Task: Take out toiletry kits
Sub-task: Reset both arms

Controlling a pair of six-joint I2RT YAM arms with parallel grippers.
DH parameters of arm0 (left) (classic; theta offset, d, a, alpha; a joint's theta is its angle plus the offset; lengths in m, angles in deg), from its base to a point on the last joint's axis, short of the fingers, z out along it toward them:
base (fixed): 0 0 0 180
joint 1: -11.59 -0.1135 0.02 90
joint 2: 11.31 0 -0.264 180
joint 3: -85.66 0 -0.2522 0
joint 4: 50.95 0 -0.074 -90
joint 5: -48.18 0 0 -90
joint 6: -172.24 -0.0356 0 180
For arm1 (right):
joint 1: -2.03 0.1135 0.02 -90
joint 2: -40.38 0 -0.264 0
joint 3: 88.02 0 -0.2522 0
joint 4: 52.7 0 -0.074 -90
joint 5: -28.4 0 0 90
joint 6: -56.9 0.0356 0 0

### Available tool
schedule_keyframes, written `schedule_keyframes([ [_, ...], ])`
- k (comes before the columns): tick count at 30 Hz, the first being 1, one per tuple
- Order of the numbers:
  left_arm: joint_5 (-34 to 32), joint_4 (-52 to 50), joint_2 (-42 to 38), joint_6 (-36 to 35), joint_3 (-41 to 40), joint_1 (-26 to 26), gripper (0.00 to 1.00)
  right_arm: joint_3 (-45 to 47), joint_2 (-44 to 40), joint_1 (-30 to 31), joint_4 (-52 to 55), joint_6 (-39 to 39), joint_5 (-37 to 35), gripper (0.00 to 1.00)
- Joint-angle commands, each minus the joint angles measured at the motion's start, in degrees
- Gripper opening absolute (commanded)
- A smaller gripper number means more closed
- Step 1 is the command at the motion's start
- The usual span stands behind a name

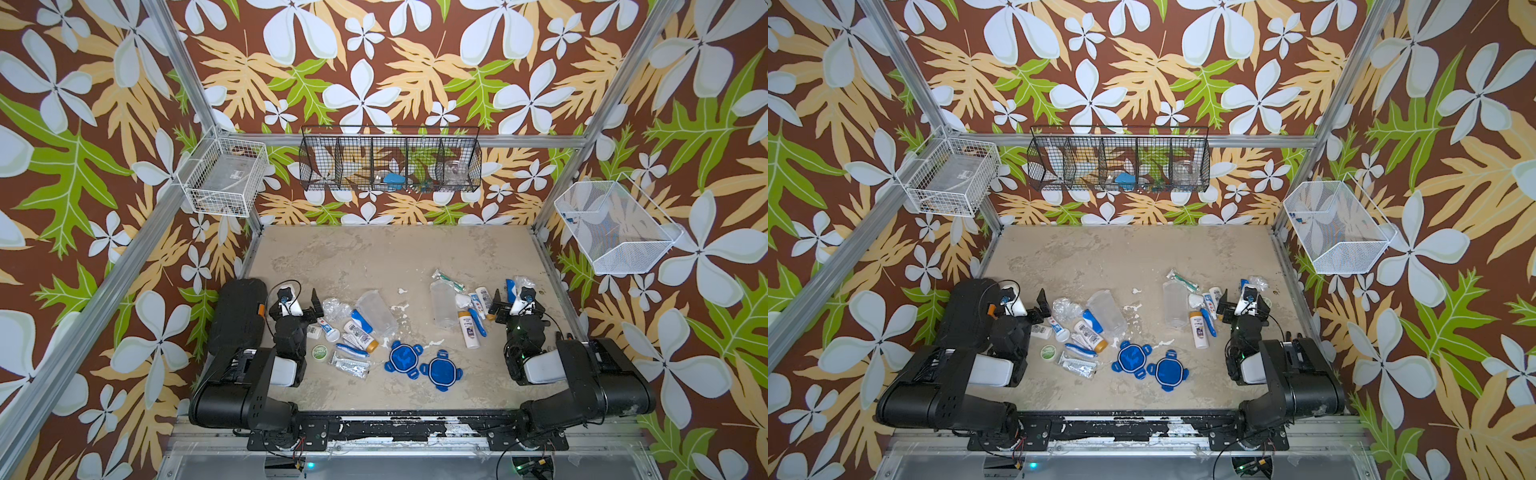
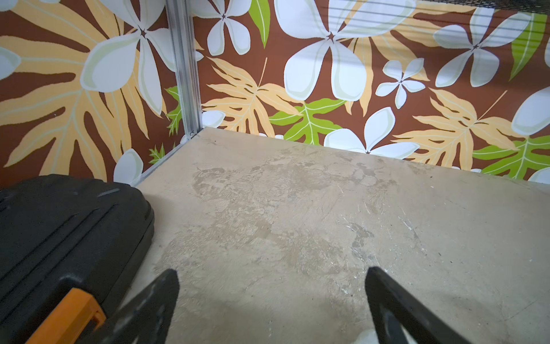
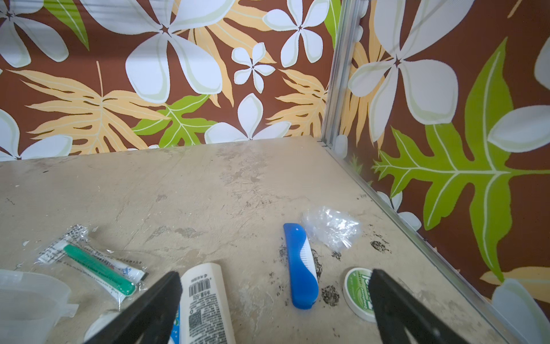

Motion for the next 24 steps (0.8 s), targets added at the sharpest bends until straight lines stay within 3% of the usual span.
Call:
schedule_keyframes([
  [1,-0.3,1.4,0.1,-1.2,0.4,0.2,1.00,-0.1,0.0,0.0,-1.0,0.2,-0.1,1.00],
  [4,2.3,0.6,0.3,-2.3,1.0,0.2,1.00,-0.3,0.1,0.0,-0.9,0.2,-0.1,1.00],
  [24,2.5,0.4,0.4,-2.4,1.0,0.1,1.00,-1.0,0.1,0.0,0.3,-0.8,3.0,1.00],
])
